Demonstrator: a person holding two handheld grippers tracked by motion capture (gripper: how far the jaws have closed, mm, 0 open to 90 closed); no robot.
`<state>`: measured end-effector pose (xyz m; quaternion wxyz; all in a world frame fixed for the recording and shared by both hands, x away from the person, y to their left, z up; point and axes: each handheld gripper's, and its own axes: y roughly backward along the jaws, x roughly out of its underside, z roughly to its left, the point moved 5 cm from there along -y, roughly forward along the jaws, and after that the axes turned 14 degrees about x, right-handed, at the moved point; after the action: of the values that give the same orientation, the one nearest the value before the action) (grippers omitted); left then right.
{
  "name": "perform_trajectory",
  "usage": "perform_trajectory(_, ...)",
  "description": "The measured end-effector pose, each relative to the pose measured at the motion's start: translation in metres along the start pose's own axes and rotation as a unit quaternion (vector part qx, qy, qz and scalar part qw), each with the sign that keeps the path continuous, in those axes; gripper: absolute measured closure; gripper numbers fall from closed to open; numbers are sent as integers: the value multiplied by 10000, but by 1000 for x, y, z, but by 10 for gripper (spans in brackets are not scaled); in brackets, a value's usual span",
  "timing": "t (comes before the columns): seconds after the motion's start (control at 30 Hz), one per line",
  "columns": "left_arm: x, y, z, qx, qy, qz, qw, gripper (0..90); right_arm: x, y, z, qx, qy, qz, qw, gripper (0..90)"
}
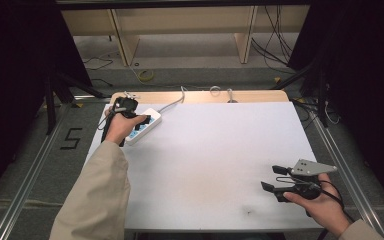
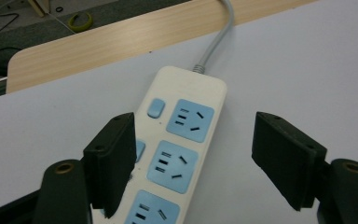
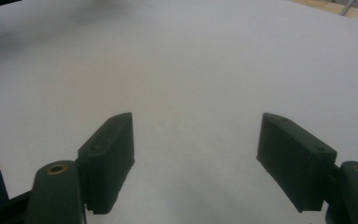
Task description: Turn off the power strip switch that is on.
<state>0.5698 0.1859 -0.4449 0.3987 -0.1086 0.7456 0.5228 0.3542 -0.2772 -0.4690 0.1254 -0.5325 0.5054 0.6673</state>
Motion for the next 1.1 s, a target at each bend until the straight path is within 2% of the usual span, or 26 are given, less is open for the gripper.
perform_trajectory(0.27,3,7,-20,185,-182,18,9997,276,0,0,0,5,14,-10,10000,275)
perform_trajectory(0.53,8,12,-37,302,-326,-81,9990,271,0,0,0,2,15,-9,10000,273)
perform_trajectory(0.87,14,18,-63,540,-549,-196,9968,268,-1,1,-1,15,12,-20,10000,272)
perform_trajectory(1.1,22,23,-80,733,-633,-305,9948,268,-1,1,-1,17,-1,-36,10000,272)
